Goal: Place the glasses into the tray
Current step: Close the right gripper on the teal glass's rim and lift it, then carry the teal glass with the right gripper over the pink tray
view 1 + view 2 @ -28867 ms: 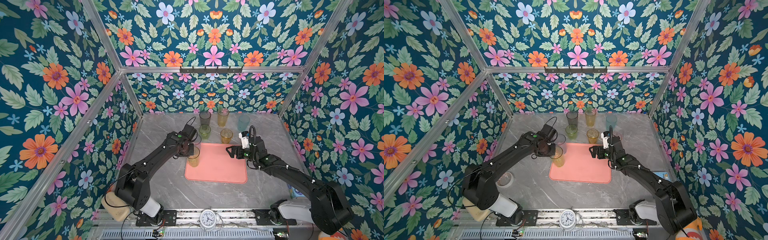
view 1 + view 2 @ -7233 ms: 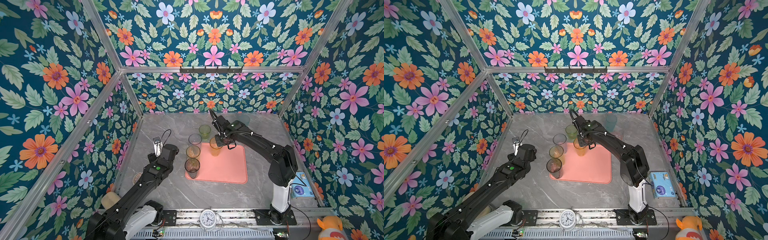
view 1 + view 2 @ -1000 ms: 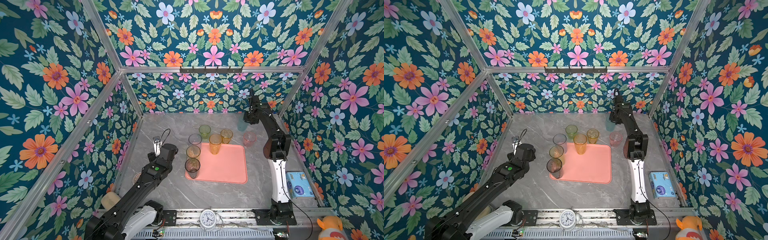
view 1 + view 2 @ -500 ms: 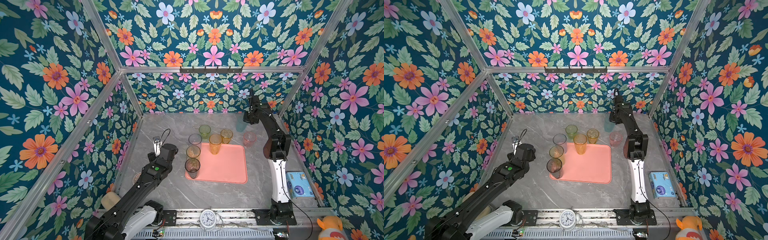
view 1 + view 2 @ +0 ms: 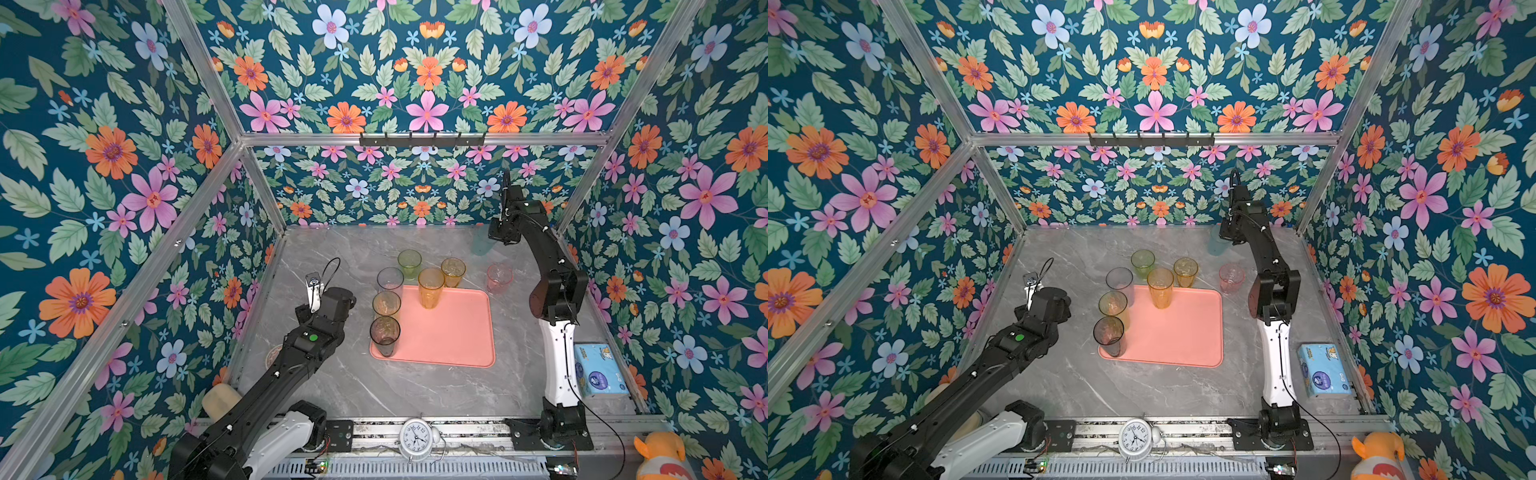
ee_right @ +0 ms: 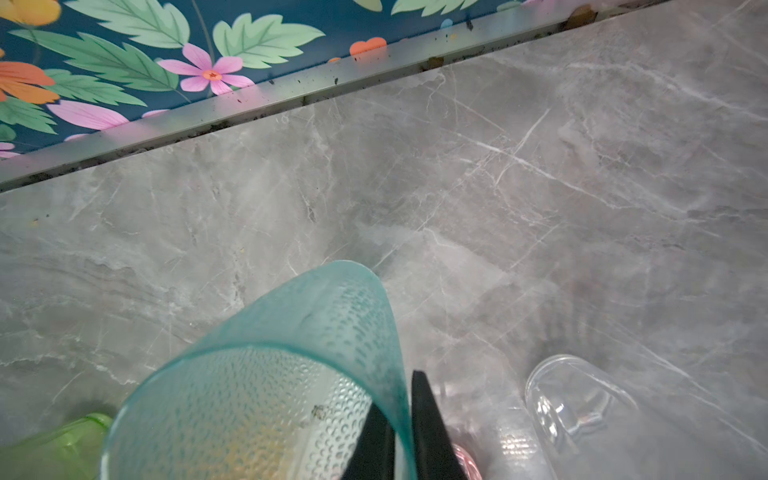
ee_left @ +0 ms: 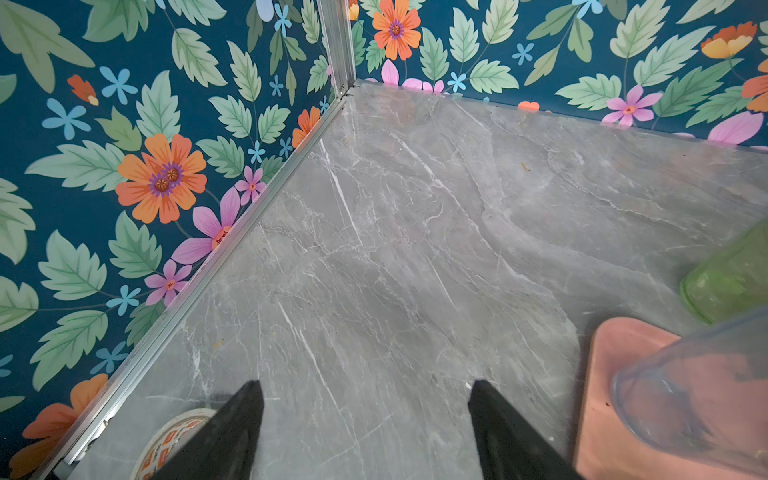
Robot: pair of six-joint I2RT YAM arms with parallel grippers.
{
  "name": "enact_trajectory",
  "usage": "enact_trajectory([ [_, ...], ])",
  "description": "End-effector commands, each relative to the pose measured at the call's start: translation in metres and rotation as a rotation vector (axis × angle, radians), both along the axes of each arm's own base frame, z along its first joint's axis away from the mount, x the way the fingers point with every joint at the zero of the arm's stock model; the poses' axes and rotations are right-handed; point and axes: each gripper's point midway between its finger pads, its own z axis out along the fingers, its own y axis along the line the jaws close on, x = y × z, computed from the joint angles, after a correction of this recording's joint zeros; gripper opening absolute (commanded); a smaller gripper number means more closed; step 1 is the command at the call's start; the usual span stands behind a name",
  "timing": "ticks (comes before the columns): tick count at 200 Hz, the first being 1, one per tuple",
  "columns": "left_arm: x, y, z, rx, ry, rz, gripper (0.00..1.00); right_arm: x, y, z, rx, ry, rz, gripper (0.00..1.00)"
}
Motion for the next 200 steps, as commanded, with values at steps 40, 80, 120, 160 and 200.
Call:
enact_trajectory([
  [40,0.002,-0.001,0.004,-0.017,-0.021,0.0,0.8,-0.024,0.01,0.062,-0.029,-0.053,0.064,0.1],
  [80,0.001,-0.001,0.008,-0.025,-0.037,-0.003,0.8,-0.05,0.023,0.1,-0.062,-0.082,0.116,0.09],
  [120,-0.001,-0.001,0.01,-0.042,-0.059,-0.009,0.8,-0.083,0.04,0.131,-0.088,-0.087,0.183,0.08],
  [160,-0.002,-0.002,0.007,-0.047,-0.059,-0.02,0.8,-0.12,0.054,0.151,-0.126,-0.065,0.247,0.08],
  [200,-0.004,-0.003,0.003,-0.063,-0.064,-0.021,0.8,-0.158,0.055,0.168,-0.147,-0.053,0.261,0.08],
])
